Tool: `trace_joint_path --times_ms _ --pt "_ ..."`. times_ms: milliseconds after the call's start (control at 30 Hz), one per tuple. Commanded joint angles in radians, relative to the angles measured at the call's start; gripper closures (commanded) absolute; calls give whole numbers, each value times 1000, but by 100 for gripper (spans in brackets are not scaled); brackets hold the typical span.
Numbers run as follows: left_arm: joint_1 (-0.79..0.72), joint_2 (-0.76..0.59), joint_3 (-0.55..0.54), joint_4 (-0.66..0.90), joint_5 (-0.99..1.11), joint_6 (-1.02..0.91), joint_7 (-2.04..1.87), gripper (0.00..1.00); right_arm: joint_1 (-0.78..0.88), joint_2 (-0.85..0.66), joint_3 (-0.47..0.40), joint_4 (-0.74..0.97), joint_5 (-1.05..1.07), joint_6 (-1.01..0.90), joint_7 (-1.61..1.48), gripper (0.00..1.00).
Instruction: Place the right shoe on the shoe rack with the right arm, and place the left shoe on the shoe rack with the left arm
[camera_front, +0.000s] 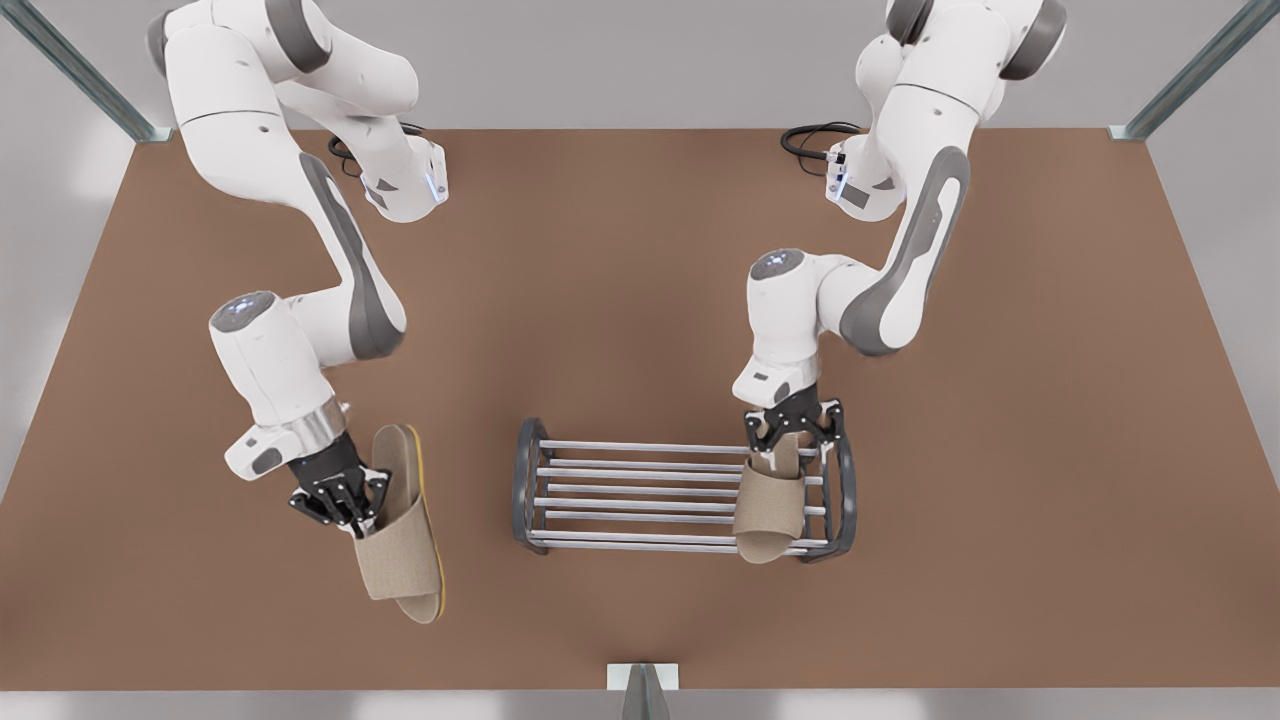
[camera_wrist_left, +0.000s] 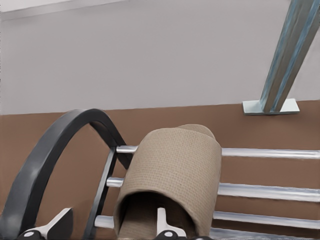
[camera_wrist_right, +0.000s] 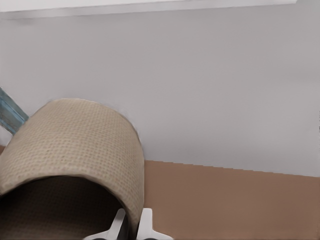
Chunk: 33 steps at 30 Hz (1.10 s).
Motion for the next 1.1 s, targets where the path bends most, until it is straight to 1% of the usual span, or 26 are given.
trace_joint_path --times_ms 0,33,67,100,133,167,200,233,267,300,333,367,400,433,467,533,633,667,700,767,800,1000,1067 --pt "-2 -49 -37 -37 3 -117 -127 0 10 -11 6 43 -75 -431 285 79" --pt "4 -90 -69 -70 2 -152 -133 0 27 -19 5 50 -75 -439 290 79" --pt "7 -107 -117 -71 -7 -229 -137 0 44 -16 5 95 -87 -488 317 79" --pt "7 -135 -144 -70 -49 -264 -132 0 51 -16 6 106 -90 -494 353 79" --pt "13 -176 -163 -59 -138 -313 -97 0 68 -16 6 118 -92 -497 386 79" --pt "24 -227 -160 -8 -342 -414 86 0 91 -18 5 126 -102 -516 419 79" --pt "73 -230 -160 110 -501 -603 357 0 105 -13 6 156 -112 -551 439 79" --pt "183 -217 -154 226 -661 -762 720 0 117 -10 6 159 -113 -551 460 79" --pt "288 -191 -152 306 -698 -876 920 0 136 -7 5 161 -139 -551 500 79" --pt "339 -165 -152 335 -704 -944 980 0 165 18 -1 199 -175 -557 551 79" --pt "383 -158 -152 335 -762 -964 1037 0 194 44 -9 244 -205 -591 592 79" --pt "458 -148 -149 363 -940 -954 1063 0 211 96 -7 331 -256 -658 653 79" --pt "538 -151 -147 369 -980 -902 1187 0 229 136 -14 388 -270 -671 698 79" --pt "550 -148 -147 343 -974 -853 1190 0 231 148 -14 416 -276 -674 712 79" --pt "556 -112 -146 346 -965 -859 1135 0 237 159 -15 437 -277 -674 732 79" --pt "552 -50 -147 401 -952 -859 1101 0 346 203 -121 523 -276 -721 764 79" --pt "540 -18 -153 429 -949 -847 1103 0 377 211 -124 537 -276 -724 810 79" --pt "526 19 -157 472 -949 -849 1103 0 397 219 -130 537 -276 -726 839 79" --pt "514 26 -157 487 -948 -855 1103 0 409 220 -130 537 -276 -726 850 79" --pt "513 27 -157 487 -948 -853 1103 0 433 226 -144 537 -277 -726 887 79" --pt "513 28 -157 487 -948 -855 1104 0 461 228 -165 537 -276 -727 896 79" --pt "518 27 -157 487 -948 -856 1106 0 499 254 -178 538 -276 -720 952 79" --pt "518 16 -157 464 -956 -868 1097 0 535 288 -188 603 -276 -721 995 79"
